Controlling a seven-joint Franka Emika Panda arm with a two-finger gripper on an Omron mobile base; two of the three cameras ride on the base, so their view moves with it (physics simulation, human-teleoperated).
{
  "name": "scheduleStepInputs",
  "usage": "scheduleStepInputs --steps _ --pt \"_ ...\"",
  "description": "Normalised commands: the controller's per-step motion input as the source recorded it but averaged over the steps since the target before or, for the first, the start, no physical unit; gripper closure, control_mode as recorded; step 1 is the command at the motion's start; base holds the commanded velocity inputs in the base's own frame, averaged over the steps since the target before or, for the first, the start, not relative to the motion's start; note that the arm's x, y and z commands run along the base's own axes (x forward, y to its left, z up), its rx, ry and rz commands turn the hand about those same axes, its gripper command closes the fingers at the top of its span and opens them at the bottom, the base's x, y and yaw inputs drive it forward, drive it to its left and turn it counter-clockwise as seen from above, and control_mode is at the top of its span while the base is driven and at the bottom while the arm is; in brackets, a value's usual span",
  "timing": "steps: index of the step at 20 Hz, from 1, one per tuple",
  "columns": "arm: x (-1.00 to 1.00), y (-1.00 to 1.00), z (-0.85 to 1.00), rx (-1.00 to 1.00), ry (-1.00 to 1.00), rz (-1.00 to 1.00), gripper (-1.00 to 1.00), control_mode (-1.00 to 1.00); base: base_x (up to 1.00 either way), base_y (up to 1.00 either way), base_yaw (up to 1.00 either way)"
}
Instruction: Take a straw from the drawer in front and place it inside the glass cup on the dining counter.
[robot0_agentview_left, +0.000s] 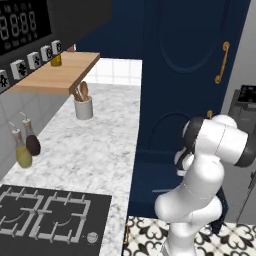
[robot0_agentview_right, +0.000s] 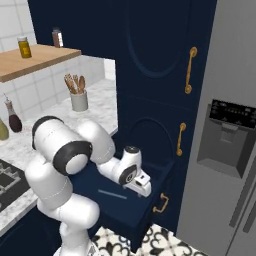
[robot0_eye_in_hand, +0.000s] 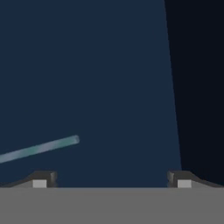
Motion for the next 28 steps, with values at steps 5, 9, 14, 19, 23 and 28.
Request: scheduleStepInputs --steps 5,9,14,19,23,28 --pt "-0.27 -0.77 0.09 0.0 -0.03 -0.01 -1.0 -1.0 0.0 0.0 0.0" --pt "-0.22 0.24 0.33 0.0 -0.01 0.0 -1.0 -1.0 0.0 0.0 0.0" --pt "-0.03 0.69 0.28 -0.06 -0.05 0.16 -1.0 -1.0 0.0 0.0 0.0" --pt "0.01 0.37 -0.01 -0.07 -0.01 0.42 -1.0 -1.0 0.0 0.0 0.0" --pt "0.01 0.06 -0.03 -0.01 0.0 0.46 -1.0 -1.0 0.0 0.0 0.0" --pt "0.0 0.03 0.0 -0.03 0.0 0.32 -1.0 -1.0 0.0 0.0 0.0"
